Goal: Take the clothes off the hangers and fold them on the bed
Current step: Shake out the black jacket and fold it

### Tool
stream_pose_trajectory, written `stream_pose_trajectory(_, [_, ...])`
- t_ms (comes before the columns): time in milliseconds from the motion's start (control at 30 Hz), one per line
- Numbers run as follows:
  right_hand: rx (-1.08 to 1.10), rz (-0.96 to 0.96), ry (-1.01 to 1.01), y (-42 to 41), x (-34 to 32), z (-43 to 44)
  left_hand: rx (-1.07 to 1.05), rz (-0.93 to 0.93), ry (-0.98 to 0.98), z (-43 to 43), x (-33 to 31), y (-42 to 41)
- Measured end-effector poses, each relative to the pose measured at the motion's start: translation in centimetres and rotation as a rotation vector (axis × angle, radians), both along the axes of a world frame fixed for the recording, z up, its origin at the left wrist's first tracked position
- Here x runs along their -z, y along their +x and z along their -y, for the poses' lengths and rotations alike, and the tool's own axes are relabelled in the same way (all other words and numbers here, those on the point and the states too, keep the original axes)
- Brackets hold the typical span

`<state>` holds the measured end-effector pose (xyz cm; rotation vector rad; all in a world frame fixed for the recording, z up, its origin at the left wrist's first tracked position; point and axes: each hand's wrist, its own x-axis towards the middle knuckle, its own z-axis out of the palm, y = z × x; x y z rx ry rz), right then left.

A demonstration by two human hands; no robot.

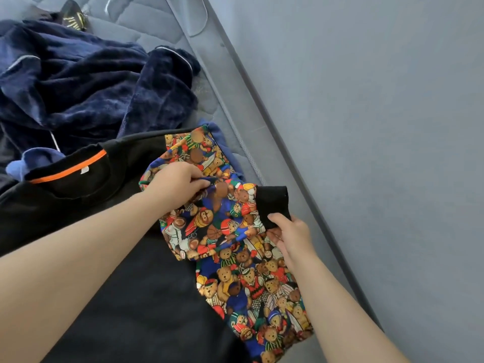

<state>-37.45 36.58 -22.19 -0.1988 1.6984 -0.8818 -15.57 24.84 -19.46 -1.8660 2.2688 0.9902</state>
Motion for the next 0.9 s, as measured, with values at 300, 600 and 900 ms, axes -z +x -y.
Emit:
stream_pose_trajectory(300, [-0.229, -0.01, -0.275, 5.1, -3.3, 0.1, -0.123, -0.121, -0.299, -3.8, -2.9, 8.1])
stream_pose_trajectory(600, [-0.592, 0.283, -0.337, 14.5, -6.5, -0.6, -0.517, -0.133, -0.181, -8.6, -1.6, 18.4])
stream_pose_trajectory(900, [-0.872, 0.136, -0.11, 21.2, -4.9, -3.5, -1.019, -0.373, 0.523, -15.4, 0.9, 24.0])
